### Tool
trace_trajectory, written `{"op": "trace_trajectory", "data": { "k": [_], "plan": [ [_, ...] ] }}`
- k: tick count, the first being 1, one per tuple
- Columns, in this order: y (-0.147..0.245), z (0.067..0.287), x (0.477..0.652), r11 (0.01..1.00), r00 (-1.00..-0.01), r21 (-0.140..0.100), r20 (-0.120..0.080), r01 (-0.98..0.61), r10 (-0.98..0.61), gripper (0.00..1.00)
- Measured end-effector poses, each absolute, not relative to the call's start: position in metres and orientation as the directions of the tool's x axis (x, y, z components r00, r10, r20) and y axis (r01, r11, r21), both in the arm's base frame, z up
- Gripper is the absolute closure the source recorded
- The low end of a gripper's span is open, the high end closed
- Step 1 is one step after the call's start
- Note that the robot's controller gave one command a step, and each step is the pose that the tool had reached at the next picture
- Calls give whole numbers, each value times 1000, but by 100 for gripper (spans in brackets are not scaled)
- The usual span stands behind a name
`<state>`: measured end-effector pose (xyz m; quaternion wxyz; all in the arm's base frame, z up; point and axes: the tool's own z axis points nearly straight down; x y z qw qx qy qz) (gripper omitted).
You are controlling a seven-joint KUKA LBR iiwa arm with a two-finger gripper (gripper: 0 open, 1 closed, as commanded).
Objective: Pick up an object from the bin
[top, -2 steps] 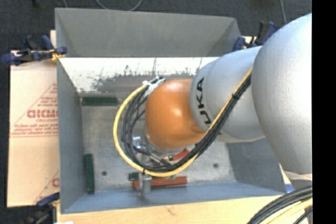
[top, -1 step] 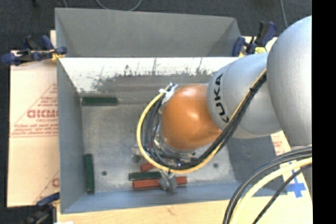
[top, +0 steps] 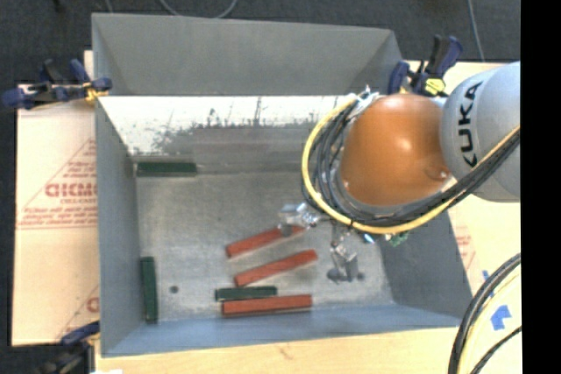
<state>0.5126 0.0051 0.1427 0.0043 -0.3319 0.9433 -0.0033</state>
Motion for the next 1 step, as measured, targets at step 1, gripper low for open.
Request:
{"op": "trace_trajectory", "data": {
  "k": [1],
  "plan": [
    [37, 69, 576, 707, -707, 0, 0, -707, -707, 0]
  ]
}}
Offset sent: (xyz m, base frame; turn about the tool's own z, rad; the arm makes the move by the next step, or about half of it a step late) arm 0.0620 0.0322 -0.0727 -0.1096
